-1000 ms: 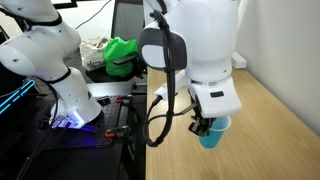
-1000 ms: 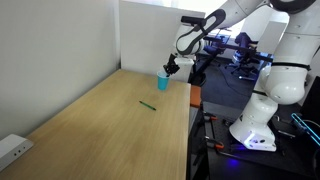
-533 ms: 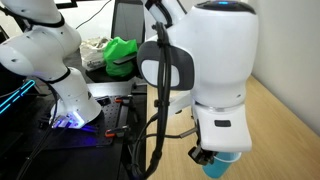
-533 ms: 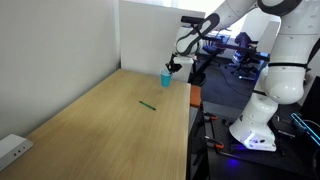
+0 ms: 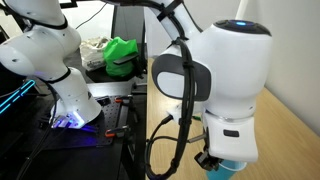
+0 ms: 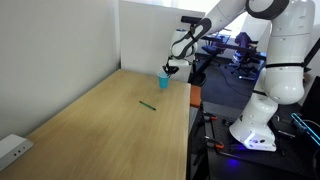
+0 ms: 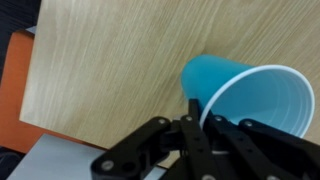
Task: Move the cup to the right
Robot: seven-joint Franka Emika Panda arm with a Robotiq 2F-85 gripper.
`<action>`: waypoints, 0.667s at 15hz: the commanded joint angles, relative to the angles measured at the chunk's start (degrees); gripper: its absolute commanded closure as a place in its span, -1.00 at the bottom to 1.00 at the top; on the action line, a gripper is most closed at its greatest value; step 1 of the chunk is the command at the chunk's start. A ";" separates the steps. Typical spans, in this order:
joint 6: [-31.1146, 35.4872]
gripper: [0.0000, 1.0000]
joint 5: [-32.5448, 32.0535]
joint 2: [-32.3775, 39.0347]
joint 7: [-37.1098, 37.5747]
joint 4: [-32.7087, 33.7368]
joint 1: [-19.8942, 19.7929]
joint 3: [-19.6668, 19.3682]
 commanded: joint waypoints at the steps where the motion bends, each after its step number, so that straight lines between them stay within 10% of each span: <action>1: -2.07 0.98 3.23 1.66 -0.85 2.13 -0.14 0.75; 7: -1.29 0.98 9.46 1.79 -3.65 1.79 -1.01 2.72; 10: -1.55 0.25 10.09 1.80 -3.59 1.87 -0.93 2.65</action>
